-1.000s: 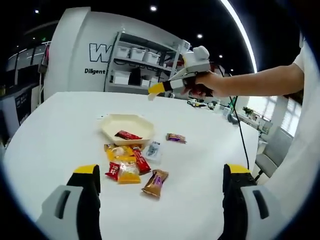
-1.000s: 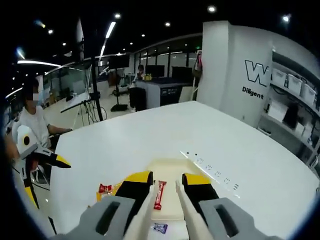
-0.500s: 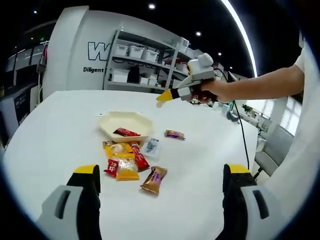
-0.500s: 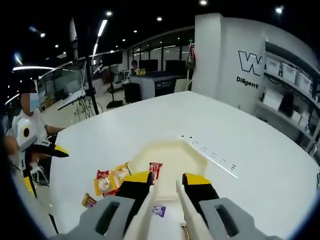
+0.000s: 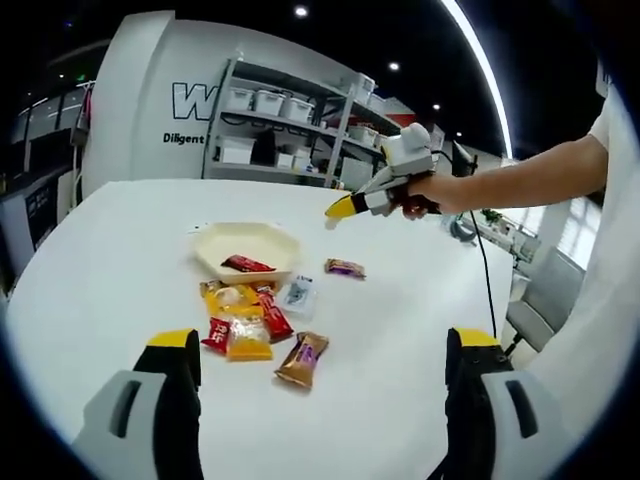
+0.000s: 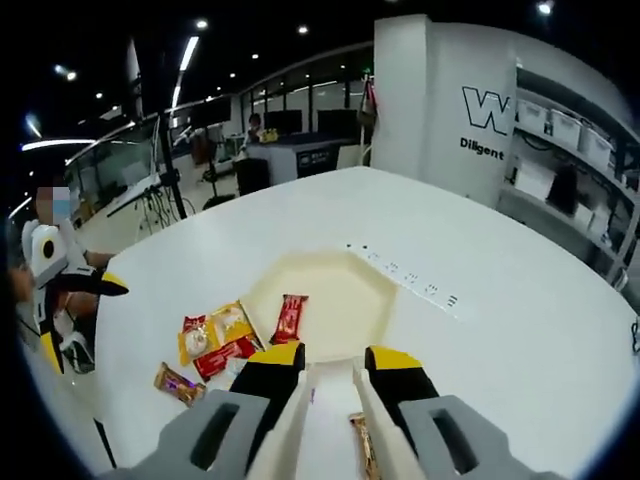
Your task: Place the target food into the container with the food tongs after gripping and lifting it, then release it inside without dropping or visibly crushing the food.
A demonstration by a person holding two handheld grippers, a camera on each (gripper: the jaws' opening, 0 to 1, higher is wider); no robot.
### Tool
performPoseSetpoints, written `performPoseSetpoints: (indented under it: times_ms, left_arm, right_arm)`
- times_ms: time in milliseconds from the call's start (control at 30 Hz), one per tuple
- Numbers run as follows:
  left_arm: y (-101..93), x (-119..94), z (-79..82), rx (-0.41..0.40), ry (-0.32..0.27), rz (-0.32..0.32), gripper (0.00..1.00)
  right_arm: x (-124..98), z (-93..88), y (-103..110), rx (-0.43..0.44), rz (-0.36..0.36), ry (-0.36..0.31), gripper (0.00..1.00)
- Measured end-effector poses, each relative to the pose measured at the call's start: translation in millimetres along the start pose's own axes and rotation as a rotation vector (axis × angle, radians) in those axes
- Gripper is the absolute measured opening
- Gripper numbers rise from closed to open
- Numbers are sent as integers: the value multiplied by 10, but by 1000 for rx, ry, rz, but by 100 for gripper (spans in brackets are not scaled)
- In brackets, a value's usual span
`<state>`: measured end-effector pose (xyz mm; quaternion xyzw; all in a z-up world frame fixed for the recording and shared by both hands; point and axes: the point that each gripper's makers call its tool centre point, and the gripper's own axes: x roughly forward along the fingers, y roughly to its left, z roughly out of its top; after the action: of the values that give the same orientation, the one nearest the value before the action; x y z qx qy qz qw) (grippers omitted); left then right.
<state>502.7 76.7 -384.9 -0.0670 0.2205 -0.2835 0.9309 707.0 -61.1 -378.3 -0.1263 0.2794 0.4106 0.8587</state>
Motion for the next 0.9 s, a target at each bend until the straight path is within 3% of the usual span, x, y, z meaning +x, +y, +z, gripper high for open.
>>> performPoseSetpoints:
  times_ms: [900]
  left_arm:
    - [-37, -23, -92, -9, 35, 4, 99]
  right_arm:
    - [47, -533, -221, 45, -29, 98, 20]
